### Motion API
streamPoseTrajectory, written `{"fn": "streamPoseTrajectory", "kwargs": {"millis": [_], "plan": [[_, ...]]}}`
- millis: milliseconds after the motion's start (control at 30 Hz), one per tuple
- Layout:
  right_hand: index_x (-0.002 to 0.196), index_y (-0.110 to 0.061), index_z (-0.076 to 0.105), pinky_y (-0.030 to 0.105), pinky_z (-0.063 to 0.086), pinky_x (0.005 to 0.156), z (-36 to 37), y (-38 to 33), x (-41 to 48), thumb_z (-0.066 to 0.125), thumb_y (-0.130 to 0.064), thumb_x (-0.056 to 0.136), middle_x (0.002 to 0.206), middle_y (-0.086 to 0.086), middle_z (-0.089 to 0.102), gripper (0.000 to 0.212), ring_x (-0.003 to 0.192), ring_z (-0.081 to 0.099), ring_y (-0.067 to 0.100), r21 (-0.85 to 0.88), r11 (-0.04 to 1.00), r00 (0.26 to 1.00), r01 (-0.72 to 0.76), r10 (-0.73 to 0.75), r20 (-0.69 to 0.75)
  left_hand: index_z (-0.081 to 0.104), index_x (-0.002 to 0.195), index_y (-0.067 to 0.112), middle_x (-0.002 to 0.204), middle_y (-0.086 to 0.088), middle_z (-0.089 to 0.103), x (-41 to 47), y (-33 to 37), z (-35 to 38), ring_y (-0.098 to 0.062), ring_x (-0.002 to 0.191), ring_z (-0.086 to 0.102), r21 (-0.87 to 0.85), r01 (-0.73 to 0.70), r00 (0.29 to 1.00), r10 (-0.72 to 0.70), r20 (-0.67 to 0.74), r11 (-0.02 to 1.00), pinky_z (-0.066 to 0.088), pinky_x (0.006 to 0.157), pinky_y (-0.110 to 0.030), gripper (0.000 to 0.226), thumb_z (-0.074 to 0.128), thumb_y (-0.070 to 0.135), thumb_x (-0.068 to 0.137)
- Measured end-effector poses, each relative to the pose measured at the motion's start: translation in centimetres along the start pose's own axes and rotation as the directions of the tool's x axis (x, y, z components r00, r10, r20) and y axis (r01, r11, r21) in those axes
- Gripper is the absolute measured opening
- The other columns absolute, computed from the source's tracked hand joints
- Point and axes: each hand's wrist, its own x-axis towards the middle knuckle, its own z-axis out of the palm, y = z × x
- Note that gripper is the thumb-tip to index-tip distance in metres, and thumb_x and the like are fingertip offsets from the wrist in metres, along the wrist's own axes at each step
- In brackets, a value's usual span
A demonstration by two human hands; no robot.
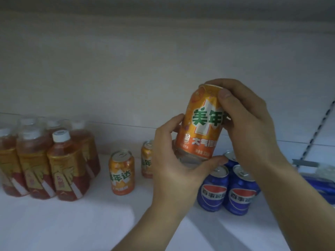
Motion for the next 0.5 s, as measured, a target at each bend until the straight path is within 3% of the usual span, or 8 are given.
{"fn": "streamPoseTrajectory", "kwargs": {"millis": [133,267,400,500], "plan": [[0.099,-0.024,0.071,0.025,0.056,0.073,-0.9,1.2,0.9,0.054,-0.021,0.099,0.108,0.003,0.075,0.018,0.093,0.071,0.012,0.027,1.000,0.999,-0.011,0.013,-0.048,0.048,0.132,0.034,0.132,0.013,0.055,0.1,-0.6,1.2,-0.012,0.120,0.062,0.001,0.031,0.999,-0.031,0.023,1.000,0.061,0.082,-0.026,0.091,0.097,0.018,0.056],[0.102,-0.022,0.070,0.040,0.060,0.079,-1.5,2.7,1.4,0.061,-0.029,0.090,0.112,0.009,0.072,0.016,0.101,0.071,0.023,0.028,0.999,0.994,-0.031,0.034,-0.105,0.049,0.133,0.033,0.132,0.015,0.056,0.3,-1.1,1.7,-0.010,0.120,0.062,-0.008,0.053,0.998,-0.053,0.018,0.999,0.059,0.082,-0.023,0.091,0.096,0.015,0.056],[0.116,-0.019,0.068,0.030,0.058,0.075,-1.5,3.2,1.2,0.070,-0.032,0.085,0.110,0.003,0.076,0.033,0.092,0.074,0.015,0.220,0.959,0.981,-0.181,0.191,-0.022,0.049,0.134,0.030,0.132,0.014,0.056,0.1,-1.5,1.6,-0.014,0.122,0.061,0.016,0.049,0.999,-0.049,-0.004,0.999,0.060,0.086,-0.028,0.092,0.096,0.013,0.057],[0.115,-0.014,0.068,0.033,0.060,0.079,-1.0,3.1,1.0,0.073,-0.032,0.080,0.100,0.000,0.077,0.040,0.090,0.074,0.015,0.347,0.907,0.969,-0.237,0.245,0.021,0.049,0.132,0.033,0.130,0.015,0.056,-0.3,-1.3,1.5,-0.013,0.121,0.062,0.007,0.045,0.999,-0.045,-0.002,0.999,0.059,0.085,-0.025,0.090,0.096,0.017,0.057]]}}
